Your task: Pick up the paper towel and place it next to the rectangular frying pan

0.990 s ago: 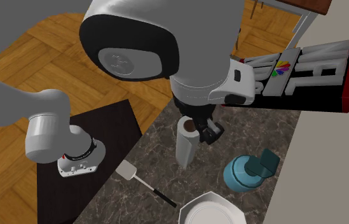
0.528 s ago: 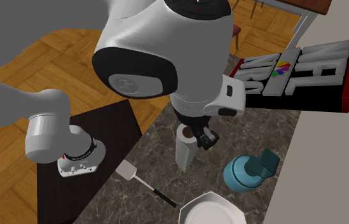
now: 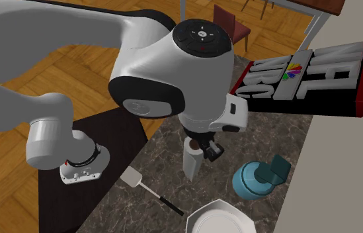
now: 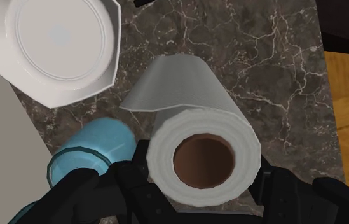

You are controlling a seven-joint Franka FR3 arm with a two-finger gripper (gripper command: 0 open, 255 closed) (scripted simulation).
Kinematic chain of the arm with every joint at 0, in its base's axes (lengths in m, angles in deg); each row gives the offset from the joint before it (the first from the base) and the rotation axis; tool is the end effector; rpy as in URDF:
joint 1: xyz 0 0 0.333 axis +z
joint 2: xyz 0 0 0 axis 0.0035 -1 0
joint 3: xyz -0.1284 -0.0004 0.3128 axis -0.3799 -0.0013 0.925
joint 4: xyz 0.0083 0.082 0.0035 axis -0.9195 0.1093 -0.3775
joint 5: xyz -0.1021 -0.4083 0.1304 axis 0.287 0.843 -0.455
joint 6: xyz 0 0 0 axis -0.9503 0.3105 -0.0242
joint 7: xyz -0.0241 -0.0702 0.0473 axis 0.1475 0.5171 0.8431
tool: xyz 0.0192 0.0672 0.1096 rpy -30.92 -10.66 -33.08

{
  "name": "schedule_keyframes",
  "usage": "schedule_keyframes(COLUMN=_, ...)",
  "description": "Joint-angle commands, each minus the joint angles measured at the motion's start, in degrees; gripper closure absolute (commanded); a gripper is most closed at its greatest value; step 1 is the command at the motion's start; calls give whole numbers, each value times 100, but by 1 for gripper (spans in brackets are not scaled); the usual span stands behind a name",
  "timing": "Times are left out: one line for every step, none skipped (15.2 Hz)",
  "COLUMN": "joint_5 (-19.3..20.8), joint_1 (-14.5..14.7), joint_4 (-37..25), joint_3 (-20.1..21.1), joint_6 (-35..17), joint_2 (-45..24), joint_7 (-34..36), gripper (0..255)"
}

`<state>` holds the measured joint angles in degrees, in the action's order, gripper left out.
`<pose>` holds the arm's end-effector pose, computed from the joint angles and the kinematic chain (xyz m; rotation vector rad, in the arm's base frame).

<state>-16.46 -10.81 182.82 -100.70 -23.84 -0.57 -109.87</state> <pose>0.4272 -0.2513 0.5289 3.0725 0.3372 0.0952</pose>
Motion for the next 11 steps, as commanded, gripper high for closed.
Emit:
schedule_keyframes(joint_5=6, joint_1=-2, joint_4=153, joint_3=-6, joint_6=-164, joint_2=-8, joint_7=13, gripper=255)
schedule_keyframes(joint_5=10, joint_1=-4, joint_4=224, joint_3=-13, joint_6=-241, joint_2=-15, joint_7=14, gripper=255)
schedule_keyframes(joint_5=13, joint_1=-6, joint_4=294, joint_3=-20, joint_6=-319, joint_2=-24, joint_7=15, gripper=255)
schedule_keyframes(joint_5=16, joint_1=-8, joint_4=362, joint_3=-27, joint_6=-398, joint_2=-33, joint_7=15, gripper=255)
schedule_keyframes(joint_5=18, joint_1=-10, joint_4=430, joint_3=-34, joint_6=-476, joint_2=-44, joint_7=16, gripper=255)
schedule_keyframes(joint_5=21, joint_1=-12, joint_4=496, joint_3=-41, joint_6=-555, joint_2=-57, joint_7=16, gripper=255)
schedule_keyframes(joint_5=23, joint_1=-14, joint_4=562, joint_3=-49, joint_6=-634, joint_2=-70, joint_7=16, gripper=255)
schedule_keyframes(joint_5=25, joint_1=-15, joint_4=626, joint_3=-56, joint_6=-713, joint_2=-86, joint_7=16, gripper=255)
schedule_keyframes(joint_5=27, joint_1=-17, joint_4=689, joint_3=-64, joint_6=-793, joint_2=-102, joint_7=15, gripper=255)
schedule_keyframes(joint_5=28, joint_1=-18, joint_4=751, joint_3=-72, joint_6=-872, joint_2=-120, joint_7=15, gripper=255)
schedule_keyframes(joint_5=29, joint_1=-19, joint_4=812, joint_3=-80, joint_6=-952, joint_2=-140, joint_7=13, gripper=255)
